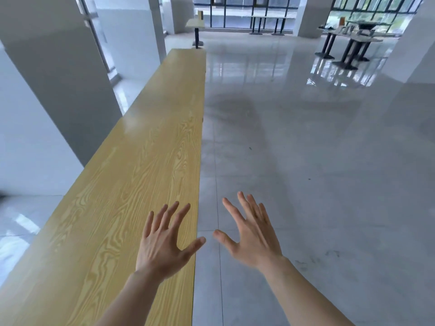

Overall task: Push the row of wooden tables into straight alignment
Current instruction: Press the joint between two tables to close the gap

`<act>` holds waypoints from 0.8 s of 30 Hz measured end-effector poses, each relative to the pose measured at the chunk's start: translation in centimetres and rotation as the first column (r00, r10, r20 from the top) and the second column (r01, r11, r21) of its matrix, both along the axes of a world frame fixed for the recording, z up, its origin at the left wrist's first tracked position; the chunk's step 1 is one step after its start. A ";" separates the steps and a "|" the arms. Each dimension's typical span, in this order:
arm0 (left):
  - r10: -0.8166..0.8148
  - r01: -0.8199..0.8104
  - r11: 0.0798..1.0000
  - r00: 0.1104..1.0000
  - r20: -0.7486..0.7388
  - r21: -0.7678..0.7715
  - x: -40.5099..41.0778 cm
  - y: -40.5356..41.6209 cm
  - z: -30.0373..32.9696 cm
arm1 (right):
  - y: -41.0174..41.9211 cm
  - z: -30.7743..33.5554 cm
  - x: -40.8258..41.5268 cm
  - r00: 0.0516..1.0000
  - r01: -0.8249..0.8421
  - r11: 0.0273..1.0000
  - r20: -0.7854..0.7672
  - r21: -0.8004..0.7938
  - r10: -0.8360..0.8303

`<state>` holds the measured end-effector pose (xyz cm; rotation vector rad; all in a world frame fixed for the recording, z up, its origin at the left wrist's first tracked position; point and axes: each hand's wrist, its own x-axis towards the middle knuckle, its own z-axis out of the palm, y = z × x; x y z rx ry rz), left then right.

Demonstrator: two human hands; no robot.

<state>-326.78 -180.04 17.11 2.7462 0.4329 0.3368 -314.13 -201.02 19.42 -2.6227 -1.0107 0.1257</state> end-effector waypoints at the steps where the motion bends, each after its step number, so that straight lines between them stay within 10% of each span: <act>1: 0.018 -0.018 1.000 1.000 0.002 0.004 1.4 0.0 0.4 | 0.0 0.4 1.7 1.000 -0.011 1.000 0.004 -0.001 0.011; 24: 0.319 -0.316 0.947 0.946 0.050 -0.065 43.2 13.0 0.8 | 16.5 3.8 49.2 0.969 -0.221 0.971 0.095 -0.093 0.230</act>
